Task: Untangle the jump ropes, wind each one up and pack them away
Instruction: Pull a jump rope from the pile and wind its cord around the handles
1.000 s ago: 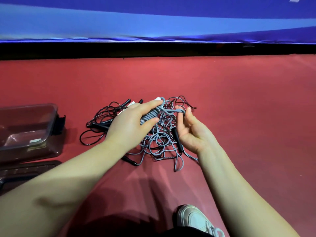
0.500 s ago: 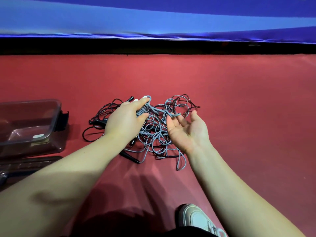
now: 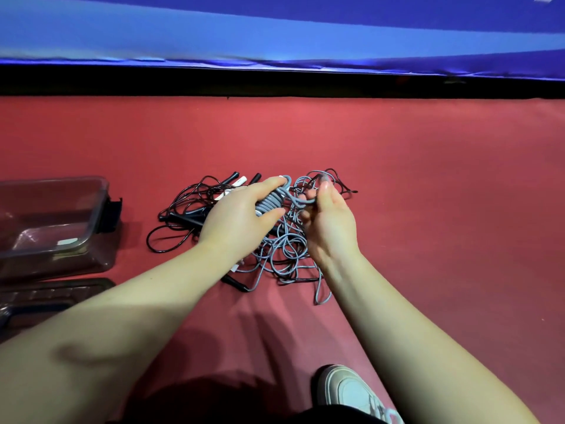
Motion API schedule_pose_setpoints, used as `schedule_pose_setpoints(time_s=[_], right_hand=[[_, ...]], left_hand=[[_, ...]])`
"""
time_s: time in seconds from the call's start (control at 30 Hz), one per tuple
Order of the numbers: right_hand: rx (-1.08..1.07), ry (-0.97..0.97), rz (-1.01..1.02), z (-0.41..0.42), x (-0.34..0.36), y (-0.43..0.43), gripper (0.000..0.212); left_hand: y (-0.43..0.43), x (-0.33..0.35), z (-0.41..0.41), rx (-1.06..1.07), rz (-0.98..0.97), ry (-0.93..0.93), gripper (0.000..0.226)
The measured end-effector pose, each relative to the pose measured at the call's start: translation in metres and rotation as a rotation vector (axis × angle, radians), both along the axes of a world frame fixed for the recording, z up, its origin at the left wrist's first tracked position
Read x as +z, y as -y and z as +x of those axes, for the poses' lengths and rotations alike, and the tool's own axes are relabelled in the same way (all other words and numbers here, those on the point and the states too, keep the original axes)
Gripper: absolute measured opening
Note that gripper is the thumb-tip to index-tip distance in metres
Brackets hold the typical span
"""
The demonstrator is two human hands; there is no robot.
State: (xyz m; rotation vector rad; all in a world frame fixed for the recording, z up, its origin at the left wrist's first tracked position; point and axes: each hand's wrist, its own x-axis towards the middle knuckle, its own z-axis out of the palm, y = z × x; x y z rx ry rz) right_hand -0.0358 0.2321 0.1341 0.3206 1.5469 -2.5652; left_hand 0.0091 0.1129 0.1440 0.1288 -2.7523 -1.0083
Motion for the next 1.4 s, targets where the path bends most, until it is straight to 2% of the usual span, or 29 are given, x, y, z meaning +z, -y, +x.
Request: schedule_pose_setpoints(time_s=[0.07, 0.17, 0.27, 0.33, 0.47, 0.53, 0.67, 0.73, 0.83, 0.93, 1.1, 1.3, 1.4], right_hand=[[0.118, -0.05, 0.249, -0.002, -0.006, -0.004, 0.025], [0.28, -0.171, 0.504, -0.001, 0.0, -0.015, 0.035], [0.286, -0.397, 0.895, -0.005, 0.013, -0.023, 0.043], [0.236, -0.489, 1.031, -0.006, 0.018, -0.028, 0.04], [0.14, -0.555, 0.981, -0.003, 0.024, -0.038, 0.014], [0.106, -0.609, 0.924, -0.003, 0.024, -0.04, 0.009], [0.072, -0.68, 0.923, -0.003, 0.02, -0.039, 0.015], [0.035, -0.743, 0.955, -0.003, 0.02, -0.04, 0.019], [0.002, -0.826, 1.045, -0.003, 0.022, -0.042, 0.026], [0.019, -0.85, 1.045, -0.003, 0.022, -0.045, 0.027], [0.034, -0.736, 0.928, 0.002, 0.021, -0.044, 0.015], [-0.072, -0.556, 0.591, 0.013, 0.022, -0.042, 0.025], [-0.065, -0.57, 0.645, 0.012, 0.022, -0.045, 0.024]], left_hand=[[-0.005, 0.003, 0.001, -0.007, 0.122, -0.036, 0.05], [-0.004, 0.005, 0.003, 0.02, 0.263, -0.033, 0.051], [-0.004, 0.005, 0.007, -0.013, 0.357, -0.022, 0.053], [-0.007, 0.006, 0.008, -0.046, 0.45, -0.023, 0.053], [-0.013, 0.011, 0.008, -0.133, 0.836, 0.018, 0.047], [-0.013, 0.01, 0.009, -0.168, 0.936, 0.053, 0.044], [-0.012, 0.008, 0.01, -0.216, 0.923, 0.074, 0.044], [-0.012, 0.01, 0.011, -0.238, 0.986, 0.112, 0.045], [-0.013, 0.013, 0.012, -0.253, 0.972, 0.129, 0.046], [-0.014, 0.014, 0.013, -0.253, 0.99, 0.152, 0.045], [-0.014, 0.013, 0.014, -0.268, 0.989, 0.157, 0.048], [-0.019, 0.015, 0.016, -0.364, 0.982, 0.232, 0.049], [-0.02, 0.011, 0.016, -0.376, 0.938, 0.209, 0.049]])
